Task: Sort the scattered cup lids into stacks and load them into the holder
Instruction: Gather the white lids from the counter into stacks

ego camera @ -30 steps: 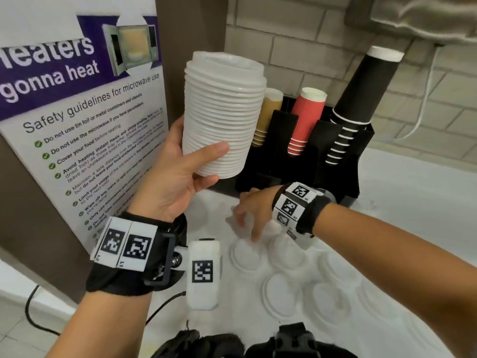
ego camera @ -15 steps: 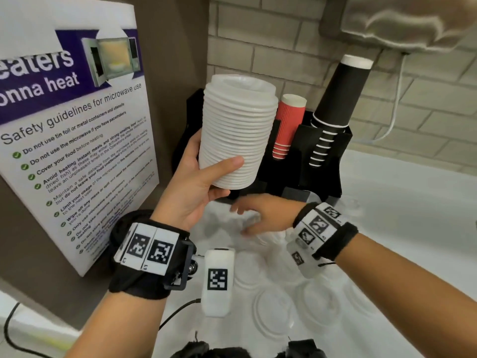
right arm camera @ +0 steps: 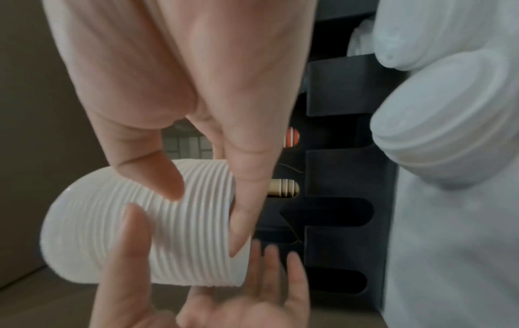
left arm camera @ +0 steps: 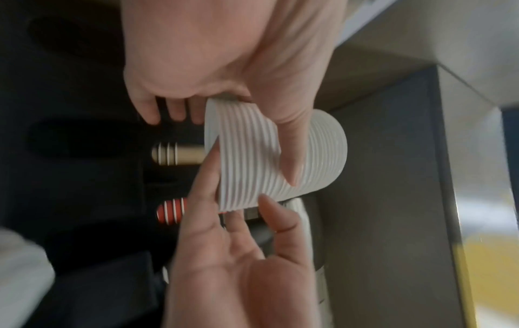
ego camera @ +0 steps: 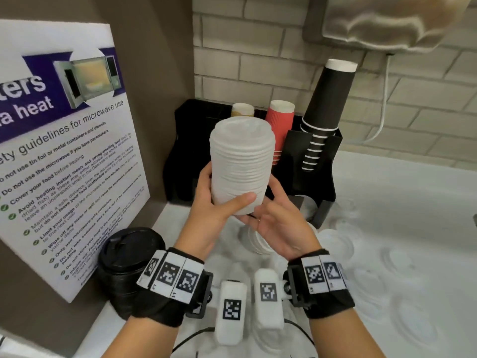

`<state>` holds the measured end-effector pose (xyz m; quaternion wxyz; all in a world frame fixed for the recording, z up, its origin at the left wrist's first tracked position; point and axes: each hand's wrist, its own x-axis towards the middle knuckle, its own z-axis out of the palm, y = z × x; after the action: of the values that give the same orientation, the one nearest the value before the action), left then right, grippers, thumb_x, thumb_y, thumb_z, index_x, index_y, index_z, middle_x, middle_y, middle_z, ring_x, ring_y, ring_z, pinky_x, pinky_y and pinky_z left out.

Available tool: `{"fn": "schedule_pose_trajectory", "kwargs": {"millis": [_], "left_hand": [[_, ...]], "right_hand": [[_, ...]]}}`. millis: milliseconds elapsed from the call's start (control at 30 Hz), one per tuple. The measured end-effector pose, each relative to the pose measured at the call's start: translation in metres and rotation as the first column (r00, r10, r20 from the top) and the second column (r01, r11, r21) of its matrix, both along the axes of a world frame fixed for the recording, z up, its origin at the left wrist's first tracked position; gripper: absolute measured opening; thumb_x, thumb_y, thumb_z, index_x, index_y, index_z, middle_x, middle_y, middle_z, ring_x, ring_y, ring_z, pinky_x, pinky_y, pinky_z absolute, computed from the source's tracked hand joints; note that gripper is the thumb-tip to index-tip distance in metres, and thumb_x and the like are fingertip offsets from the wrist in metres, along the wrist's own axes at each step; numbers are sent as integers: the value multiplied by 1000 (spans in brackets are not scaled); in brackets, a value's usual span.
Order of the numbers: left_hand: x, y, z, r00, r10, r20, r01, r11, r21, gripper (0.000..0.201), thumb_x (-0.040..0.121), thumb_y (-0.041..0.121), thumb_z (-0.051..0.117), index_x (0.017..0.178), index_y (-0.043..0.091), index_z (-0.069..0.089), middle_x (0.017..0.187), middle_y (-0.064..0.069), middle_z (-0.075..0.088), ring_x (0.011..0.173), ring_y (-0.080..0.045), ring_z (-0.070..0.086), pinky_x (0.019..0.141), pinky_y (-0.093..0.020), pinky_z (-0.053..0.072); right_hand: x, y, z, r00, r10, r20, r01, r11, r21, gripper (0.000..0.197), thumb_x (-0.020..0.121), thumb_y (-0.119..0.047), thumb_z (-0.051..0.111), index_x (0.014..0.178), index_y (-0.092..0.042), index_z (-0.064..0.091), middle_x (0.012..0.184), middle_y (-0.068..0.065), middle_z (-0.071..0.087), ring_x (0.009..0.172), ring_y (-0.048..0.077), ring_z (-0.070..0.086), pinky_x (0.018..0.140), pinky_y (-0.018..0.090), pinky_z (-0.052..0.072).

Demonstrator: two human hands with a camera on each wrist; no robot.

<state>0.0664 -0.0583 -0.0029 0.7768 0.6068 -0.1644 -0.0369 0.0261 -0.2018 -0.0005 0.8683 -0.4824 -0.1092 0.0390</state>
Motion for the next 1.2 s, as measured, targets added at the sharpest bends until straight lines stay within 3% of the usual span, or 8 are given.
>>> {"fn": "schedule_pose_trajectory", "kwargs": {"millis": [67,167,300,433,633,967,1100,1200], "left_hand": [[1,6,-1,996,61,67,-69,989,132,106,46,45,88,138,35,36,140,6,48,127,-9,50,101,-33,48],[1,15,8,968,90,236,-147,960,238,120,44,48,90,143,38,22,139,25,39,129,10,39,101,-15,40],[0,26,25,916,110,386,-242,919,311,129,53,39,90,144,49,0,146,23,29,137,8,29,109,-23,30],[0,37,42,844,80,530,-363,813,455,113,62,37,85,142,57,8,141,21,30,120,17,32,93,-10,28],[1,69,53,876,86,474,-403,669,624,65,77,62,66,136,45,45,134,9,41,114,2,39,84,-1,28],[-11,94,41,975,29,221,-214,394,894,80,70,81,34,134,36,55,141,7,49,129,-14,44,111,-43,32],[-14,96,34,989,4,145,-135,385,913,96,58,90,25,127,34,63,134,7,58,125,-13,50,109,-42,34],[-14,96,29,994,10,111,-106,388,915,96,59,91,24,115,27,68,126,5,63,119,-15,55,106,-42,38]], "right_hand": [[0,1,-4,999,-24,-30,24,1000,-2,67,88,4,49,144,-28,32,133,18,56,122,34,56,92,43,52],[2,5,-8,998,-26,-63,27,999,23,65,88,1,53,143,-29,35,132,18,57,121,34,57,90,44,53],[7,14,-13,996,9,-94,-2,997,77,63,88,6,49,140,-27,39,129,16,60,113,31,61,85,43,55],[13,23,-15,993,27,-117,-16,995,95,61,90,12,41,138,-26,41,126,16,60,109,31,61,83,46,56],[22,43,-22,978,2,-210,17,996,86,61,88,14,40,134,-27,43,126,17,61,108,33,63,75,43,57],[22,83,-59,858,25,-514,-11,999,31,61,84,12,35,130,-26,42,132,20,46,109,39,56,67,46,58],[20,89,-69,796,67,-601,30,988,151,66,82,20,28,133,-22,36,135,20,37,107,40,51,55,47,57],[22,96,-77,805,-18,-593,23,1000,2,61,84,18,32,133,-19,33,135,16,40,113,38,51,59,43,58]]}}
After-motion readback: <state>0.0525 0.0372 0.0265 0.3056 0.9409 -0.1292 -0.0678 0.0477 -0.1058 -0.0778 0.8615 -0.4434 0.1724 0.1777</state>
